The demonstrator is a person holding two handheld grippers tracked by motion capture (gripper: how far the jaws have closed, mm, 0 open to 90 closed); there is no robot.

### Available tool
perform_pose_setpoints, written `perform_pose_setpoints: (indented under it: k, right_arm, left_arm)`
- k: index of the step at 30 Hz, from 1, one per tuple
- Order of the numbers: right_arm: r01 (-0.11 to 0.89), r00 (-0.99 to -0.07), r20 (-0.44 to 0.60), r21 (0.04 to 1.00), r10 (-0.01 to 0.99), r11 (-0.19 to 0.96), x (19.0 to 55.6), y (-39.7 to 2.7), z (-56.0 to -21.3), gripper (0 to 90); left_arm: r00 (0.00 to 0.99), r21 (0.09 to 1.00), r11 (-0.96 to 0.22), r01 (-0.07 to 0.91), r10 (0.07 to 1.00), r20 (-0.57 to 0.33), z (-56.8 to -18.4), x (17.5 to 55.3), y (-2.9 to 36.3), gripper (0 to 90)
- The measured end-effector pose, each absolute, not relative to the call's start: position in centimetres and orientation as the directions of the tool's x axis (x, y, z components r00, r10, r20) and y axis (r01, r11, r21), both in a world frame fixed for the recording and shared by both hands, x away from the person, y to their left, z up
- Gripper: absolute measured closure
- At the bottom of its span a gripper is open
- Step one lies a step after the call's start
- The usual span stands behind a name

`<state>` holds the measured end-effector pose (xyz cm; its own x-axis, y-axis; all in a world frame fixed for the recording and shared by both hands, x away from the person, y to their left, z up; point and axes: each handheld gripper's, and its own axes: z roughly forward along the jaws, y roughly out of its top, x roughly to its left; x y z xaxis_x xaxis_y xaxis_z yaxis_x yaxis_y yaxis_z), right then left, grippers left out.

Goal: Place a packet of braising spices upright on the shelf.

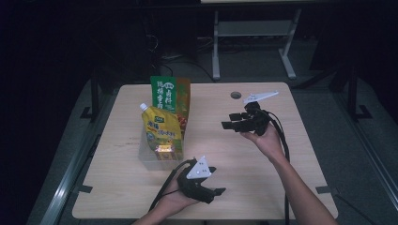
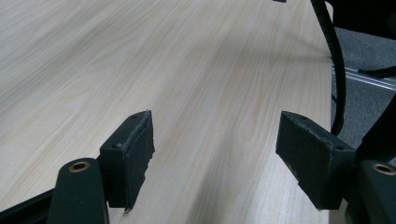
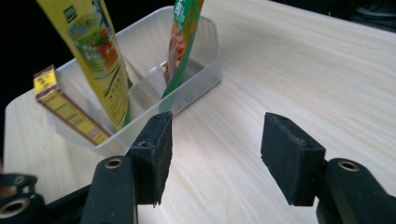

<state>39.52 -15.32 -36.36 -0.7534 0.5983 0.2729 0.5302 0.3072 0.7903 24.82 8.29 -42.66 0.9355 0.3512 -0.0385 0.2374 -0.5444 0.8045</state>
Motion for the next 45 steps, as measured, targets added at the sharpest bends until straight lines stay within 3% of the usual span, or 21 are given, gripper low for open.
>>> perform_pose_setpoints:
  k: [45]
  right_arm:
    - [0.619, -0.657, 0.324, 0.747, 0.681, 0.241, 32.6, -23.1, -41.4, 37.1]
  left_arm:
    - [0.922, 0.799, -0.540, 0.265, 0.385, -0.046, -42.8, 25.6, 9.2, 25.9]
